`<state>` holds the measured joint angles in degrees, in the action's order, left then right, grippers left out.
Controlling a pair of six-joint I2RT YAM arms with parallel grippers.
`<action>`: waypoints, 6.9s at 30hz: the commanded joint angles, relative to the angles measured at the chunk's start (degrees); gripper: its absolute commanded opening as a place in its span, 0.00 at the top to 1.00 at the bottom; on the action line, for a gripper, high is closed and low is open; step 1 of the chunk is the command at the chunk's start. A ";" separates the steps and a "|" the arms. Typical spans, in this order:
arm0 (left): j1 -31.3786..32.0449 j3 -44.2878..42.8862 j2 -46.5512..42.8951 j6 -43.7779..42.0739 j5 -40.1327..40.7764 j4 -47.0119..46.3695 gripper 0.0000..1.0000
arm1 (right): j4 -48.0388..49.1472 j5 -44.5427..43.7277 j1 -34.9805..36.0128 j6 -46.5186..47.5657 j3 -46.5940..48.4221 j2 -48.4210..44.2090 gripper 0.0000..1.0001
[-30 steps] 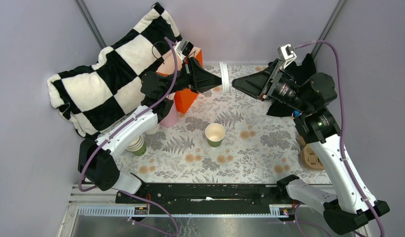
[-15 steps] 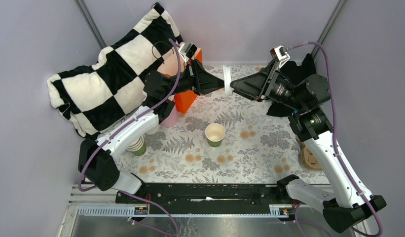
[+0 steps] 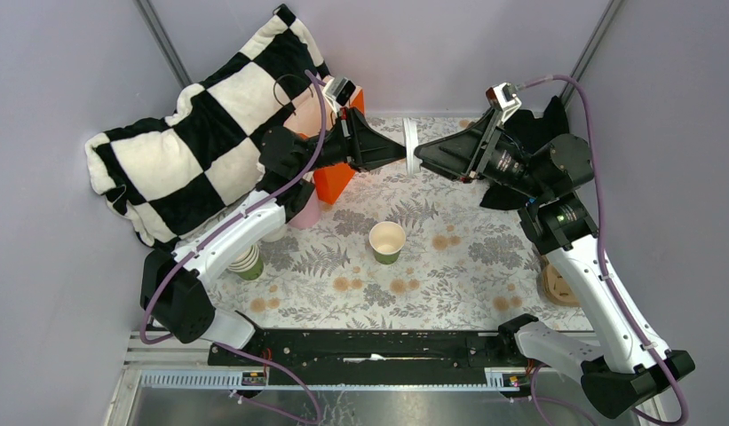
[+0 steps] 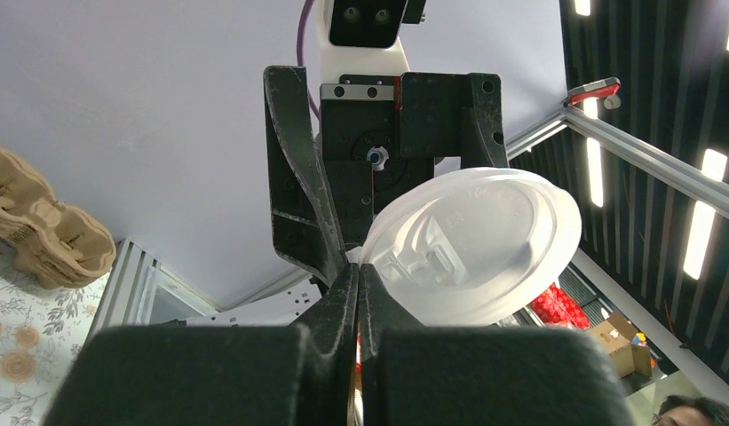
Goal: Pack the takeout coffee
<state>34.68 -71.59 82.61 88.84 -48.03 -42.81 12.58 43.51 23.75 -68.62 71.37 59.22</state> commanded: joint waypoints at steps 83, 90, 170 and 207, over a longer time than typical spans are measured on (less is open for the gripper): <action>-1.39 -3.03 -2.47 -12.70 -1.79 17.45 1.00 | -1.54 -5.89 0.34 1.84 -4.04 -4.04 0.00; -1.50 -3.11 -2.41 -12.55 -1.67 17.31 1.00 | -7.47 -6.36 0.33 5.28 -1.64 -3.07 0.00; -3.81 -0.48 -4.42 -11.98 -1.39 16.73 0.81 | -6.56 -5.54 0.28 4.35 -1.53 -1.87 0.21; -0.41 11.22 -10.30 -33.94 61.50 101.98 0.07 | -48.92 -16.39 0.16 44.77 -10.31 7.26 0.19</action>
<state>34.37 -61.01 71.20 48.40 -3.29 49.34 -36.25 26.44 23.68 -25.45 62.00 66.57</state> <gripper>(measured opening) 0.907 0.810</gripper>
